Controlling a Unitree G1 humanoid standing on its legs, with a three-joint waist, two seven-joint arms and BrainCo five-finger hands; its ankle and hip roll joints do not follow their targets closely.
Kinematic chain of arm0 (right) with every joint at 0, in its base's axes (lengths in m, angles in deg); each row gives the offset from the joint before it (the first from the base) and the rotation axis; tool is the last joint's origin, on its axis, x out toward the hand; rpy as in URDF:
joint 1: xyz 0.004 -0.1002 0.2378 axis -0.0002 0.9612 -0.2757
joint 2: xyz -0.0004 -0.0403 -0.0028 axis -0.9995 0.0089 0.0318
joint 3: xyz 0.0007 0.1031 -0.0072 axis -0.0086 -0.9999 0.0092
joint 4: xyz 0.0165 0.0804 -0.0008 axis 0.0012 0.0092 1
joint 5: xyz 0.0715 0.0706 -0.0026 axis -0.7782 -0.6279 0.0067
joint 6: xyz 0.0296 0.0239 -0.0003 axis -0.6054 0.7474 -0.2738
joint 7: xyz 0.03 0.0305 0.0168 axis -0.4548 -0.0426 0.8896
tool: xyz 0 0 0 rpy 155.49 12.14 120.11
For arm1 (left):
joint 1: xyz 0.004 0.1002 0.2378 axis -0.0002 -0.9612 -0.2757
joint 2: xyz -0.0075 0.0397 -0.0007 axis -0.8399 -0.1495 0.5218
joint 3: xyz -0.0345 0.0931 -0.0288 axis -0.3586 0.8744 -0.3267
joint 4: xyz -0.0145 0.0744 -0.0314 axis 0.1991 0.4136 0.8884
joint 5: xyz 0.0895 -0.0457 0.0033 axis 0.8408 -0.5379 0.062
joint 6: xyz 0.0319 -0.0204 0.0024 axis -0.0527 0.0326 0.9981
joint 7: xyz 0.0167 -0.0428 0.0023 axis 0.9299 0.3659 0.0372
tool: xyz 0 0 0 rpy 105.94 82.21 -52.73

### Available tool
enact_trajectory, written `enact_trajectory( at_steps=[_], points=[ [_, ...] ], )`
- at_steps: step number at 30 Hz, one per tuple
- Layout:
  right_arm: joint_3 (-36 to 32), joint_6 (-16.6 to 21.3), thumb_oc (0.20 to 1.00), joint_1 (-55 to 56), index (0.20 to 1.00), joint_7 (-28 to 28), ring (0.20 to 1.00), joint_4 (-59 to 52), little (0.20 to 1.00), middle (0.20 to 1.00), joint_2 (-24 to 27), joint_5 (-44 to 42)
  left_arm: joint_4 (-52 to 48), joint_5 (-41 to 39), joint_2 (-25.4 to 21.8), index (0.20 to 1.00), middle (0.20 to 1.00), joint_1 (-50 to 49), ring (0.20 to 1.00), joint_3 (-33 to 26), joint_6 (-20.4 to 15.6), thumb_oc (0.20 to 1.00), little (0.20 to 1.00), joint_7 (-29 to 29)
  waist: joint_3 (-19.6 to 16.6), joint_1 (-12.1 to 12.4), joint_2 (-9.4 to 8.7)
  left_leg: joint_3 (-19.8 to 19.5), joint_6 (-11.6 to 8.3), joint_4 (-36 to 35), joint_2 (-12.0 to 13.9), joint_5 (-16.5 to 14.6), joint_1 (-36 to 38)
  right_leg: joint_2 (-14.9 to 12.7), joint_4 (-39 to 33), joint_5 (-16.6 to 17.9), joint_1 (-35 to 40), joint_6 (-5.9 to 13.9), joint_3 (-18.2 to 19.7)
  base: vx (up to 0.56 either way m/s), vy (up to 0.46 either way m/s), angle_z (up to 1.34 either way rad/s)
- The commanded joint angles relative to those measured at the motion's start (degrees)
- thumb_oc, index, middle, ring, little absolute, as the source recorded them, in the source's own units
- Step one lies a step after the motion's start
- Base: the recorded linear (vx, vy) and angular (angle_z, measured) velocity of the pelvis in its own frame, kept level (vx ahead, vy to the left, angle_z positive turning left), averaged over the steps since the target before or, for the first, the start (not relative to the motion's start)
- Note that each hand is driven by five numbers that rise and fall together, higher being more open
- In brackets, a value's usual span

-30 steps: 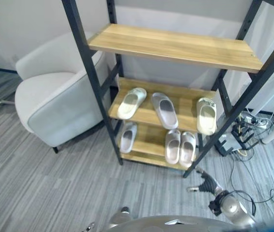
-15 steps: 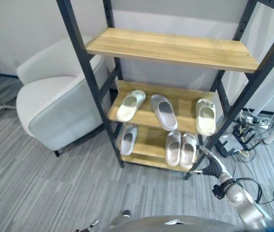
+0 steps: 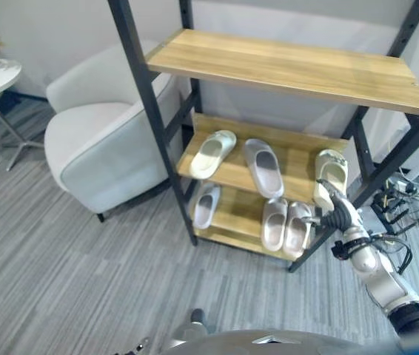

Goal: Arrange the slippers neatly on the shoe rack.

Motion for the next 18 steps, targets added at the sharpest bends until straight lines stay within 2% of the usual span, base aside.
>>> enact_trajectory(
  at_steps=[1,7,10,18],
  points=[
    [-1.53,0.91,1.0,-8.5,1.0,3.67,1.0,0.86,1.0,1.0,1.77,-1.59,2.14,1.96,-1.87,1.0,1.0,2.78,1.0,1.74,-1.42,1.0,1.0,-0.8,1.61,1.75,-1.1,-5.01,0.34,9.38,0.96,-7.28,-6.41,-1.78,5.97,-8.59,0.53,3.04,0.35,0.04,0.024,0.25],
    [-1.82,0.67,1.0,-13.82,1.0,6.16,1.0,5.63,1.0,1.0,1.67,-4.57,1.9,1.19,-2.57,1.0,1.0,3.4,1.0,2.36,-1.78,1.0,1.0,-0.95,2.78,3.6,-1.94,-5.95,0.5,10.78,0.53,-7.47,-9.52,-2.11,6.17,-8.44,-0.94,3.1,-0.11,0.0,0.008,0.14],
    [-1.88,0.52,1.0,-18.83,1.0,8.19,1.0,9.2,1.0,1.0,2.17,-7.3,1.55,-0.12,-3.26,1.0,1.0,4.01,1.0,3.46,-2.31,1.0,1.0,-0.73,4.58,4.98,-2.38,-6.61,0.44,12.2,0.14,-7.57,-12.78,-2.4,6.95,-8.26,-3.07,3.05,-0.4,-0.05,0.011,0.1],
    [-1.62,1.57,1.0,-27.88,1.0,11.37,1.0,17.38,1.0,1.0,3.81,-12.77,-0.93,-4.79,-4.45,1.0,1.0,7.08,1.0,5.74,-4.64,1.0,1.0,-0.72,7.8,6.49,-1.89,-7.95,0.08,14.64,-0.72,-7.67,-18.03,-3.13,8.93,-7.97,-7.27,2.97,-0.87,-0.02,0.019,0.11]
  ],
)
